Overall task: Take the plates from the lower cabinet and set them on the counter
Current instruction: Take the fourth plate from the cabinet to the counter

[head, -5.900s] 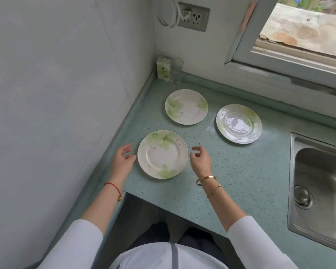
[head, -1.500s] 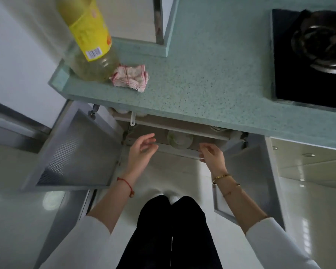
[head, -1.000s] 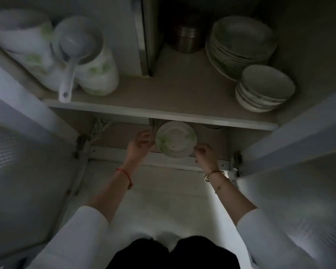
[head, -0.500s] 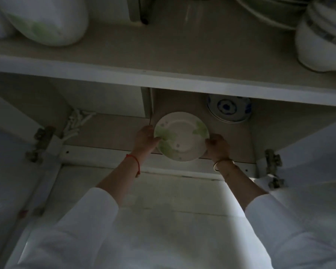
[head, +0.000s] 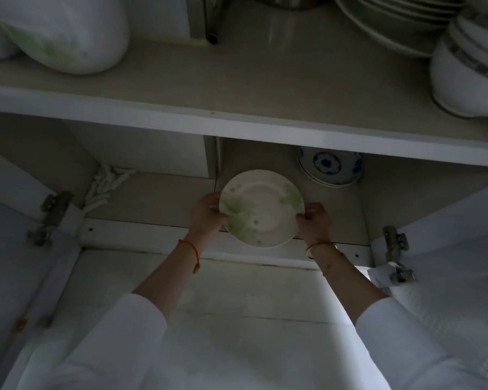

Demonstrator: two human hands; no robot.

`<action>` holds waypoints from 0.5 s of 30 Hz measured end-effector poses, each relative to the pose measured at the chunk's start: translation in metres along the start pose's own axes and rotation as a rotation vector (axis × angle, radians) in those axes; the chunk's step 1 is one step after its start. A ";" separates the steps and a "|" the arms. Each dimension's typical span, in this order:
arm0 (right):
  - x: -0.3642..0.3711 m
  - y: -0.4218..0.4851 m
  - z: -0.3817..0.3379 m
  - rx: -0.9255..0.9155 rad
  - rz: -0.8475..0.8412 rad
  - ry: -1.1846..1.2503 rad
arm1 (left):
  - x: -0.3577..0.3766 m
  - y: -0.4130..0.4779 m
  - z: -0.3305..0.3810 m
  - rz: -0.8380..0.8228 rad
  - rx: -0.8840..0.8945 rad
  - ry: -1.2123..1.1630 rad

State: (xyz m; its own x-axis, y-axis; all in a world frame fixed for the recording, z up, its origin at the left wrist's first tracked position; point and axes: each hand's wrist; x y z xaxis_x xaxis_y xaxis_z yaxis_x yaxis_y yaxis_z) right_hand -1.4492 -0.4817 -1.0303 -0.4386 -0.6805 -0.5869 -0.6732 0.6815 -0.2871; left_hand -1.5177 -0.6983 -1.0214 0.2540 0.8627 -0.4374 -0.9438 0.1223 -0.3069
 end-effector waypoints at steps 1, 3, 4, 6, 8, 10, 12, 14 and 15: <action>-0.004 -0.006 -0.002 0.001 0.004 0.020 | -0.004 -0.005 0.002 -0.010 -0.010 -0.045; -0.017 -0.023 -0.012 0.022 0.000 0.033 | -0.015 -0.020 0.011 -0.024 -0.021 -0.070; -0.027 -0.036 -0.019 0.031 -0.003 0.029 | -0.021 -0.032 0.019 -0.032 -0.018 -0.075; -0.039 -0.054 -0.027 0.021 0.003 0.023 | -0.029 -0.050 0.029 -0.012 0.010 -0.021; -0.058 -0.079 -0.044 0.039 -0.014 0.027 | -0.047 -0.077 0.048 0.011 -0.008 0.020; -0.080 -0.107 -0.060 0.066 -0.047 0.009 | -0.065 -0.109 0.065 0.009 -0.039 0.058; -0.101 -0.135 -0.077 0.104 -0.086 0.004 | -0.085 -0.141 0.084 0.008 -0.074 0.075; -0.121 -0.163 -0.093 0.122 -0.105 -0.023 | -0.103 -0.171 0.102 0.033 -0.123 0.068; -0.132 -0.177 -0.102 0.120 -0.107 -0.033 | -0.112 -0.186 0.113 0.035 -0.139 0.059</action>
State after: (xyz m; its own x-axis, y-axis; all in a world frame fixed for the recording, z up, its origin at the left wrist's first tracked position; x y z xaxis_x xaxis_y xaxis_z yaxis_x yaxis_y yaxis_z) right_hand -1.3332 -0.5395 -0.8245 -0.3468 -0.7434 -0.5720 -0.6386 0.6338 -0.4365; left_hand -1.3941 -0.7625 -0.8196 0.2372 0.8346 -0.4972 -0.9150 0.0199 -0.4031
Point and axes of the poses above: each hand's wrist, its own y-axis towards the middle knuckle, its own x-axis out of the palm, z = x × y, and after that the axes turned 2 degrees about x, right-handed
